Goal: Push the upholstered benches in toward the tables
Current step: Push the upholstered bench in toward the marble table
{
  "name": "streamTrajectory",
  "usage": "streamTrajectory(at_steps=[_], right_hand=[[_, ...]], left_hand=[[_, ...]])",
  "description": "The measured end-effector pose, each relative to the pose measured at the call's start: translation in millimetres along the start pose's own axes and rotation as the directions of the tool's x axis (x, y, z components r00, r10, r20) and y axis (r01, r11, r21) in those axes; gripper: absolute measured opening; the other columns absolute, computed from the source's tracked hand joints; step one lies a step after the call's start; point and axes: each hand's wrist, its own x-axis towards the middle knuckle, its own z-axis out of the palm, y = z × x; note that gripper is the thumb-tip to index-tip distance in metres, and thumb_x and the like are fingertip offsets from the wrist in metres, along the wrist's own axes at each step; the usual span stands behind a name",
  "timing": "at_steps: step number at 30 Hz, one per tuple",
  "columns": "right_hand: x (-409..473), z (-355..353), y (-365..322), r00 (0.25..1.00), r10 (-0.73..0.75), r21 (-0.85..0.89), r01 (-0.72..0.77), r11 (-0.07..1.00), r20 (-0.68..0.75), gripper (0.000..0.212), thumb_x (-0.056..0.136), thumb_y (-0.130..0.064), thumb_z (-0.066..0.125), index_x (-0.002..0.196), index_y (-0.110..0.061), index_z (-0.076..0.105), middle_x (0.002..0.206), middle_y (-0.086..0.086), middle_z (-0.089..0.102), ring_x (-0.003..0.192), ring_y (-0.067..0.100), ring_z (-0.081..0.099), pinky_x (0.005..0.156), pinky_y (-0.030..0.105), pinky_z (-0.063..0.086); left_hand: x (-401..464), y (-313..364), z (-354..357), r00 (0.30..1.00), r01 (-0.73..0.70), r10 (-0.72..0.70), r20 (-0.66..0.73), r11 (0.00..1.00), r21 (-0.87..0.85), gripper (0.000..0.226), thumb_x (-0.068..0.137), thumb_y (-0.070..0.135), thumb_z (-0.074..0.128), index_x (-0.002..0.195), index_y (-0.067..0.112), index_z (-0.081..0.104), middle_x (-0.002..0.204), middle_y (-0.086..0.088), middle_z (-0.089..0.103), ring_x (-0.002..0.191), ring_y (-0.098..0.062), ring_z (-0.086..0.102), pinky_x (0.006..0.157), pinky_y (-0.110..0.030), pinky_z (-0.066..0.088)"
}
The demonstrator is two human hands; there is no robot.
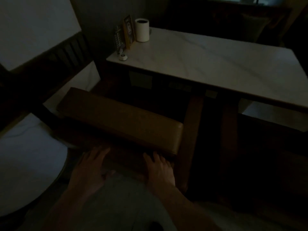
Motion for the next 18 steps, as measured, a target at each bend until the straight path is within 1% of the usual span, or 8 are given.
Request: streamTrajectory(at_steps=[3,5,6,8,10,12,15,18], right_hand=[[16.3,13.9,-13.9,0.998,0.051,-0.017,-0.051,0.999,0.027,0.082,0.093,-0.056,0.054,0.157,-0.035,0.007,0.164,0.009,0.016,0.151,0.033,0.014,0.121,0.049,0.017],[23.0,23.8,-23.5,0.995,0.103,-0.018,-0.103,0.995,0.016,0.083,0.093,-0.054,0.053,0.157,-0.035,0.004,0.165,0.009,0.01,0.152,0.035,0.007,0.123,0.051,0.012],[26.5,28.7,-28.2,0.991,0.133,-0.016,-0.133,0.991,0.011,0.083,0.094,-0.055,0.052,0.157,-0.035,0.001,0.167,0.011,0.004,0.153,0.037,0.002,0.123,0.052,0.008],[31.3,41.3,-36.0,0.981,0.192,-0.026,-0.191,0.981,0.018,0.085,0.096,-0.054,0.049,0.157,-0.036,-0.006,0.166,0.015,-0.008,0.151,0.043,-0.008,0.123,0.054,0.002],[33.9,54.2,-39.6,0.962,0.271,-0.034,-0.27,0.962,0.028,0.087,0.096,-0.052,0.05,0.156,-0.036,-0.011,0.165,0.019,-0.015,0.15,0.046,-0.013,0.123,0.057,0.0],[39.0,63.9,-40.9,0.934,0.356,-0.04,-0.355,0.934,0.017,0.088,0.097,-0.051,0.05,0.156,-0.036,-0.012,0.163,0.023,-0.017,0.149,0.046,-0.016,0.122,0.06,0.001],[50.2,74.2,-46.6,0.906,0.422,-0.049,-0.422,0.905,0.01,0.077,0.099,-0.054,0.043,0.157,-0.037,-0.005,0.162,0.027,-0.014,0.148,0.05,-0.014,0.12,0.065,0.002],[63.8,75.4,-52.0,0.888,0.458,-0.01,-0.458,0.889,-0.037,0.068,0.098,-0.054,0.044,0.156,-0.039,0.011,0.165,0.02,-0.005,0.148,0.053,-0.007,0.116,0.07,0.006]], left_hand=[[22.3,-20.1,5.2,0.996,-0.072,0.071,0.05,0.997,0.011,0.089,0.082,0.064,0.058,0.154,0.036,0.015,0.162,-0.002,0.019,0.148,-0.024,0.016,0.119,-0.042,0.012],[33.8,-28.8,11.3,0.989,-0.131,0.131,0.068,0.991,-0.012,0.087,0.081,0.06,0.063,0.153,0.035,0.021,0.161,0.0,0.023,0.148,-0.021,0.016,0.119,-0.037,0.007],[40.3,-33.3,14.7,0.985,-0.15,0.151,0.081,0.989,-0.016,0.086,0.081,0.057,0.066,0.152,0.033,0.025,0.159,-0.001,0.027,0.147,-0.022,0.019,0.118,-0.036,0.008],[55.6,-44.6,23.8,0.978,-0.18,0.179,0.105,0.984,-0.005,0.084,0.079,0.053,0.071,0.15,0.029,0.034,0.155,-0.003,0.036,0.144,-0.025,0.027,0.116,-0.038,0.017],[69.5,-55.5,33.3,0.967,-0.232,0.231,0.11,0.973,-0.002,0.081,0.077,0.05,0.072,0.148,0.025,0.04,0.15,-0.006,0.044,0.139,-0.029,0.035,0.114,-0.043,0.025],[84.3,-67.2,41.9,0.949,-0.3,0.298,0.104,0.954,0.007,0.08,0.075,0.049,0.07,0.147,0.025,0.043,0.147,-0.008,0.048,0.137,-0.032,0.04,0.113,-0.049,0.03],[101.1,-85.3,52.4,0.943,-0.303,0.296,0.151,0.953,0.027,0.08,0.081,0.045,0.07,0.151,0.037,0.03,0.155,-0.002,0.036,0.139,-0.032,0.034,0.117,-0.051,0.024],[115.2,-90.3,54.6,0.946,-0.278,0.268,0.183,0.96,0.028,0.078,0.087,0.052,0.059,0.151,0.047,0.016,0.16,0.004,0.025,0.142,-0.031,0.026,0.118,-0.05,0.019]])
